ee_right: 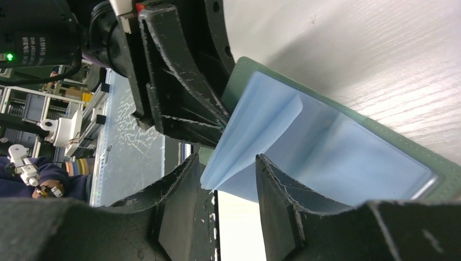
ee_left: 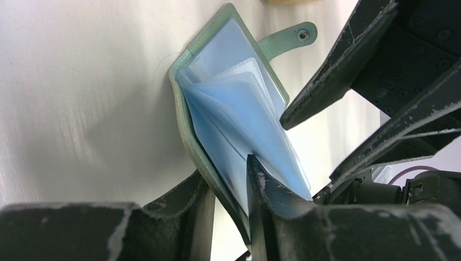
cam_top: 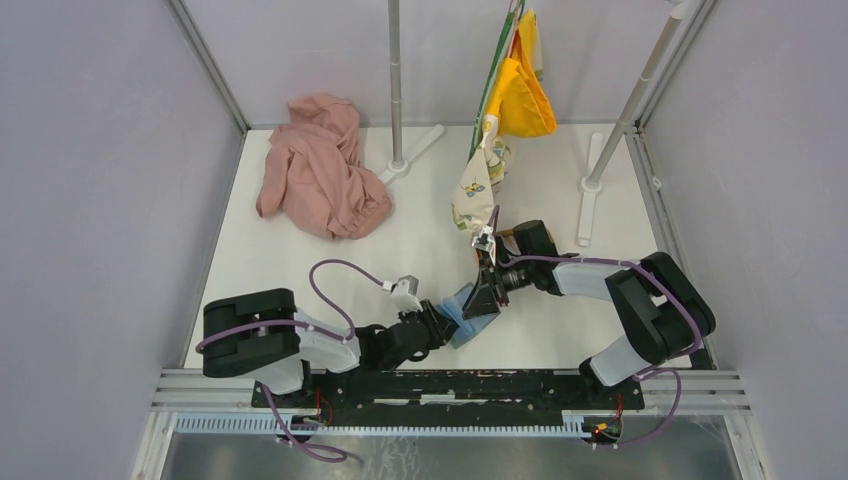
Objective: Put the credit cards into the card holder
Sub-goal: Open the card holder at the center of the board.
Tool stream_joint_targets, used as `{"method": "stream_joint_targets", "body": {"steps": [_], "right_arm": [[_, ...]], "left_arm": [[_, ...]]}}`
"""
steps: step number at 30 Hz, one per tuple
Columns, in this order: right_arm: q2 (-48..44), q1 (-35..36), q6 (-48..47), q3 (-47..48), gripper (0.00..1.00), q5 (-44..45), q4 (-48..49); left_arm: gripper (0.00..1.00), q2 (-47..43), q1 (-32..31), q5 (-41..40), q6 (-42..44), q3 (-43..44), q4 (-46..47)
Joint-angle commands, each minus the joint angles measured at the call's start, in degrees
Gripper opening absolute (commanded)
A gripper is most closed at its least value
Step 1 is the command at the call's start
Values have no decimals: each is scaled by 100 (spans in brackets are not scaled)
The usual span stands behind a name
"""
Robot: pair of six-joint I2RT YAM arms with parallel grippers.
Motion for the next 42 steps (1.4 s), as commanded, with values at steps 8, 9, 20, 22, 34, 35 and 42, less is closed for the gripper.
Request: {"method": "stream_joint_targets", "body": {"steps": [8,9,20,22,34,35,42], "right_arm": [[118,206,-433,232,45,48,-290],[129,216,-505,249,42,126,-342],[-382,-99,-2886,1177,37,470,-2584],[-743,-384,-3597,1128,38,359,-2912],[-2473,-414,-8650,312,40,28,-4795],[-2449,-403,-8987,313,40,23,-5020],[-2472,-214,-9080,113,33,119,-4753]], "left_arm": [[38,-268,506,855,820,-426,849],[38,-295,554,964,873,-439,834],[20,-164,1083,2089,1527,-193,588],[20,-256,1085,2104,1872,278,-268],[2,996,1111,2062,2957,3389,-3916],[2,1055,1112,2052,2944,3497,-4095],[2,979,1012,1353,2961,4204,-5747]]}}
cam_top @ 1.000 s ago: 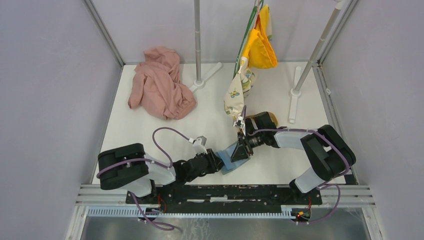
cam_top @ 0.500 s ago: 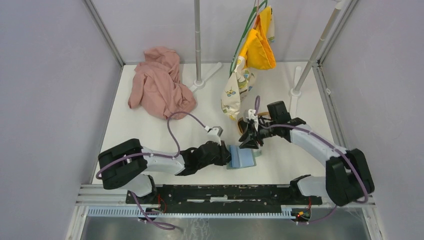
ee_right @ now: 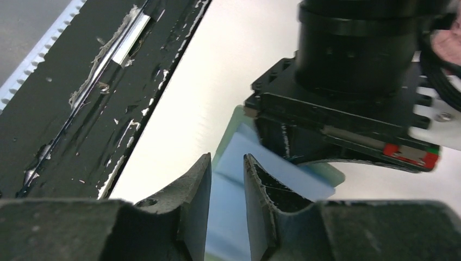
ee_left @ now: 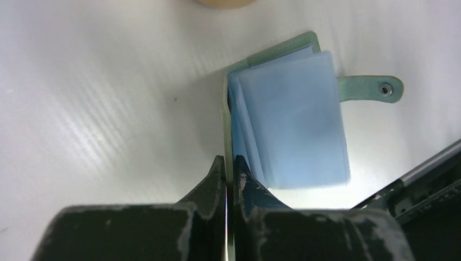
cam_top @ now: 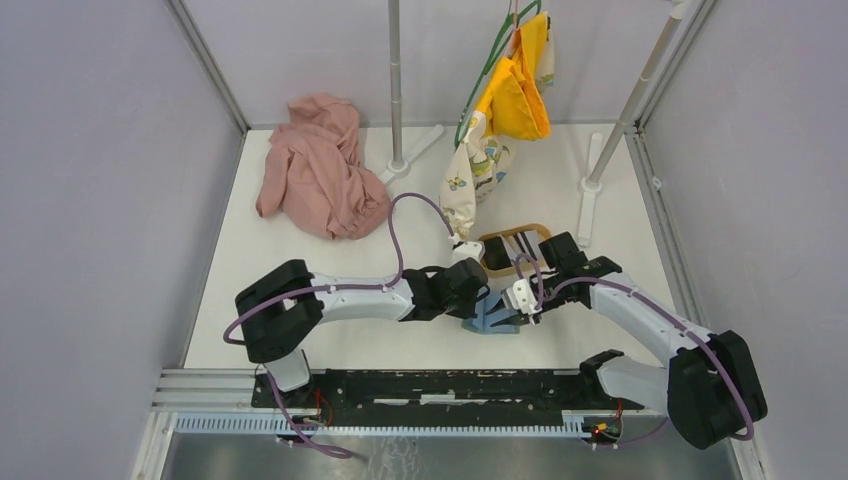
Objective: Put the credit cards into the card holder
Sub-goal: Open the card holder at the center of the board.
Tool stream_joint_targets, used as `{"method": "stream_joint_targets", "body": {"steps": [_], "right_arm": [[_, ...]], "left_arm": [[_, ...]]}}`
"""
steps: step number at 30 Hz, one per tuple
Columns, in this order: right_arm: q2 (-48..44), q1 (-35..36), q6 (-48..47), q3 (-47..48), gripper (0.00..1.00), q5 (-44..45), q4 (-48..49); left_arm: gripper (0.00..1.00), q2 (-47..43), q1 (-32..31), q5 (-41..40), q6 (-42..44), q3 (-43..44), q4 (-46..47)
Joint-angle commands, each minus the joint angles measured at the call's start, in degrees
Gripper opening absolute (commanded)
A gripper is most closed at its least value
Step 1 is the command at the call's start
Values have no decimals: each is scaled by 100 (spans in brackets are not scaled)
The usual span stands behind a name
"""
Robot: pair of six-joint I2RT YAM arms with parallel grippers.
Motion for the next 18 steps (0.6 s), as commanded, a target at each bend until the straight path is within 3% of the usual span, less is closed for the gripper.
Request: {"method": "stream_joint_targets", "body": {"steps": [1,9,18], "right_arm": [[-59,131,-561,-17,33,-154,-67],[-120,117,169,199,30,134,144],[-120,116,94,-157,29,-271,469]], "left_arm": [[2,-159,-85,-711,307,592,-1544],[2,-109,-419,-1266,235,1319,-2979],[2,402,-469,-989,459,1839,-2799]]}}
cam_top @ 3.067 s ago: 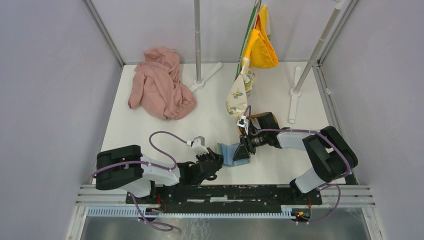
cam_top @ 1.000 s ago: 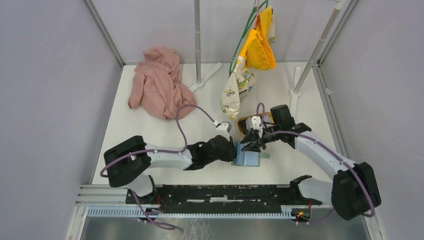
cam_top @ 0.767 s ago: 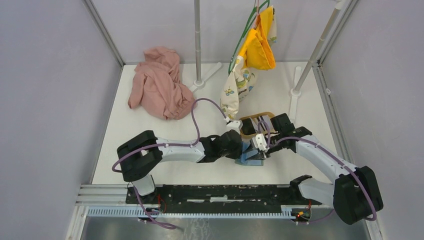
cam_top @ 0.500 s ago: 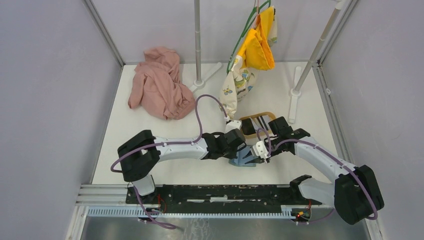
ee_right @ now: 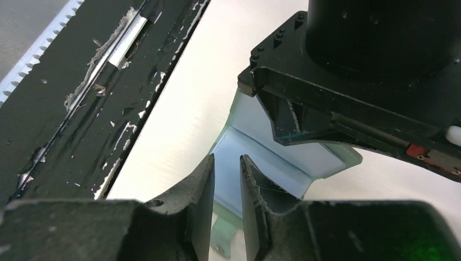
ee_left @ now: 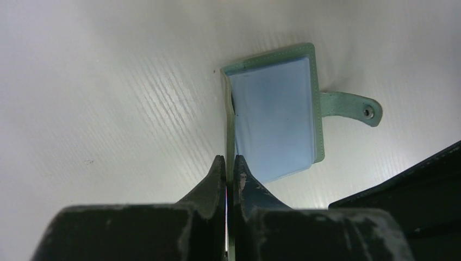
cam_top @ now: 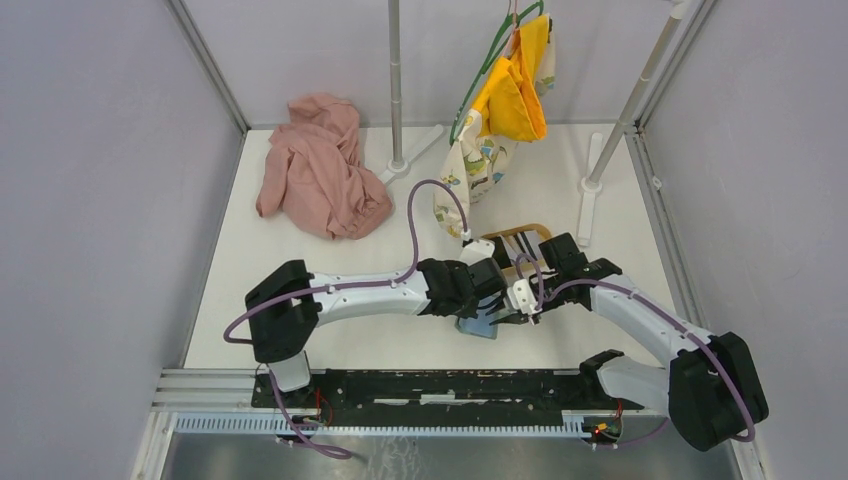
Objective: Put the credit cards into the card holder
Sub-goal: Open the card holder at the center of the board.
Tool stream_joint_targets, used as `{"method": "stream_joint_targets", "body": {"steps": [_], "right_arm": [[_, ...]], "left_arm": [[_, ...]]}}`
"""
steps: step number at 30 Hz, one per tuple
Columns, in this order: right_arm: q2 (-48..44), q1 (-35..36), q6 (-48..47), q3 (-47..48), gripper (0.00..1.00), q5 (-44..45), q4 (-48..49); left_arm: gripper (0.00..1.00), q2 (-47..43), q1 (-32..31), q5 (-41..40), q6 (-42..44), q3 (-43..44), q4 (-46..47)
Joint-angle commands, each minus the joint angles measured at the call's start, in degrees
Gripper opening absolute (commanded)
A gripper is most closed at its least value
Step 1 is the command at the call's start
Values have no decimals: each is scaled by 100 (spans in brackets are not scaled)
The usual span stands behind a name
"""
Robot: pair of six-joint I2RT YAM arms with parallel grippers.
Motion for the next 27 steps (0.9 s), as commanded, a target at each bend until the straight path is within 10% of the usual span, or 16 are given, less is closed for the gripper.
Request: {"method": "stream_joint_targets", "body": {"steps": [1,10,18,27], "right_arm": [[-70,12,11,-139,29,-338,354],[-250,274,2254,-780,27,1022,2710],[464,753,1793,-510,28,1985,2147],[944,958,1674,-229,27,2724,1745]], "left_arm": [[2,244,-79,-13,370,283,160],[2,-881,358,938,-100,-1930,2810],[3,-1570,547,1420,-896,-3863,5357],[15,-1566,778,1651,-1218,-4478,6156]]}}
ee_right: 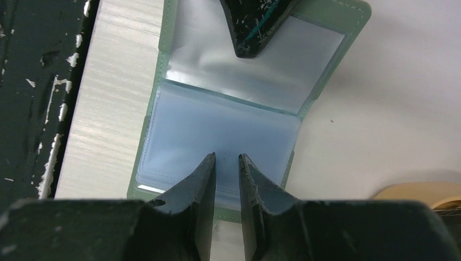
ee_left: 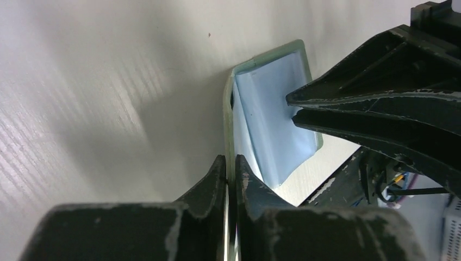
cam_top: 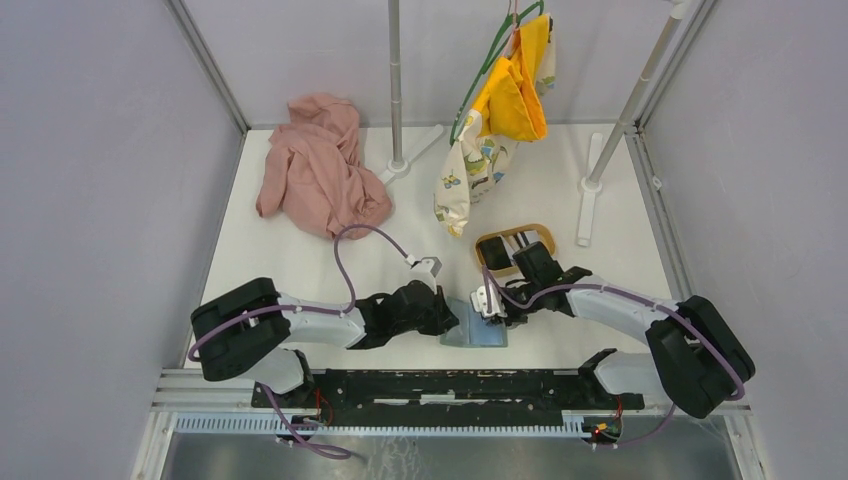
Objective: Put the credit cards into the card holder
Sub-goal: Open the card holder at the center of the board, then pick up the credit card from the storage box.
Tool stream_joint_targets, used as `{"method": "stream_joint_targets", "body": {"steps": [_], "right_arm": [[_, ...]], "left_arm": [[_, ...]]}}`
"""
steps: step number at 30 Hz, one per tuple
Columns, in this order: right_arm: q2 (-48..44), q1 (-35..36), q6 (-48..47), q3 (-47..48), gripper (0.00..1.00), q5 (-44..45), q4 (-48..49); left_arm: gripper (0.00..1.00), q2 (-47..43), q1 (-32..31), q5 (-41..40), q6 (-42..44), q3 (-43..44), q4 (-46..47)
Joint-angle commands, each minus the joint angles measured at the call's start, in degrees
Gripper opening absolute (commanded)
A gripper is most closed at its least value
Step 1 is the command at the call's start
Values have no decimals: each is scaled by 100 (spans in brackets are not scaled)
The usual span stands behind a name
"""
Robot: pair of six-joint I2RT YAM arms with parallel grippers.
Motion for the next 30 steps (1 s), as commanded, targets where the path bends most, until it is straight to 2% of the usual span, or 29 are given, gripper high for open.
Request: {"method": "stream_joint_targets", "body": {"steps": [1,7,12,23,26,30], "right_arm": [[91,59,-115,315,27,561,-213],[69,62,-94,353,27,567,-250],[77,58,-93,377,27,429,-301],[52,61,21,527,28,109,-434],[43,53,70,635,29,-98,-551],[61,49,134,774,30,-436,-676]], "left_arm": [[18,-145,280,222,-384,-373,847],[40,-451,613,326,-349,-725,650],[48,-674,615,297,-146,-585,214],[46,-1808,611,-214,205,-443,-1148],[45,-2297,600,-68,281,-361,-1366],[43,-3162,580,527,522,-168,-1220]]}}
